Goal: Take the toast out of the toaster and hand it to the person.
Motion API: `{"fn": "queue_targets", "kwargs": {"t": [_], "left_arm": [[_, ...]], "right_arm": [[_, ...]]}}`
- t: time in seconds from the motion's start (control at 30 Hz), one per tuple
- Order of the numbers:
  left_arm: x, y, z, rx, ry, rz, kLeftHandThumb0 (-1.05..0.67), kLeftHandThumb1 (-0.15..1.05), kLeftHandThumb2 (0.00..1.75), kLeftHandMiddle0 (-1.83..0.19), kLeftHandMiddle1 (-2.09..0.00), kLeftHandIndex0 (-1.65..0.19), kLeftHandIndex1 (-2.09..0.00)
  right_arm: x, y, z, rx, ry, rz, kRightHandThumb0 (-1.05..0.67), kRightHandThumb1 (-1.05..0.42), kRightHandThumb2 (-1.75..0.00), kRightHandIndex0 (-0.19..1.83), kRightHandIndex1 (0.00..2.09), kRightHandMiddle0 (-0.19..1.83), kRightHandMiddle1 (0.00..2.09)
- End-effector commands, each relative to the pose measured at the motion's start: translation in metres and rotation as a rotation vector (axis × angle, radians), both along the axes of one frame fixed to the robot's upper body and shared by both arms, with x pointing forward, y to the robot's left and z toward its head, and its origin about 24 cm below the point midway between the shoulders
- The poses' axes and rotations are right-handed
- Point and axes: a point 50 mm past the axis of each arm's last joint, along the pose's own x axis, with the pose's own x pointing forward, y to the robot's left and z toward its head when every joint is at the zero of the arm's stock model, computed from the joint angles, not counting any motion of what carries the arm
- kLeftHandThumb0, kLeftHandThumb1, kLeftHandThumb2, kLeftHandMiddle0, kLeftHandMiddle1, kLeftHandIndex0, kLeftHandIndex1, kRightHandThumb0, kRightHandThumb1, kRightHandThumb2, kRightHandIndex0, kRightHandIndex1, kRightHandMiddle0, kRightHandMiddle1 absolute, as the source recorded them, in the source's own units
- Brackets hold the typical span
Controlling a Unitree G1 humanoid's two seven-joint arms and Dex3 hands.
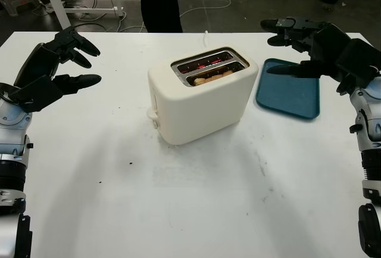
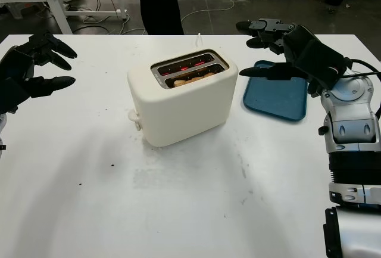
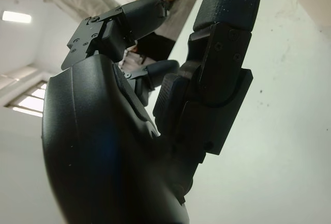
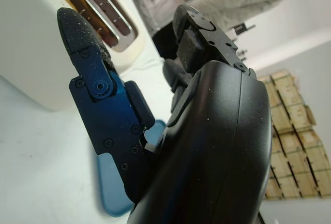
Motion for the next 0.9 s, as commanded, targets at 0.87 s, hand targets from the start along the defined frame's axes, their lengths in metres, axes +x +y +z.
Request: {"fn": "queue_targets", "kwargs": {"t": [0.87], "left_arm": [[-0.0007,-0.0001,0.0032,-0.003,-0.009,-0.002,-1.05,0.92,0.11,-0.24,-1.51,-0.2,-1.41]], "right_arm": [[0.0,0.0014,0.0019,0.004,-0.01,0.002,-0.66,-0.71,0.0,0.01,0.83,0.46,0.01]]}}
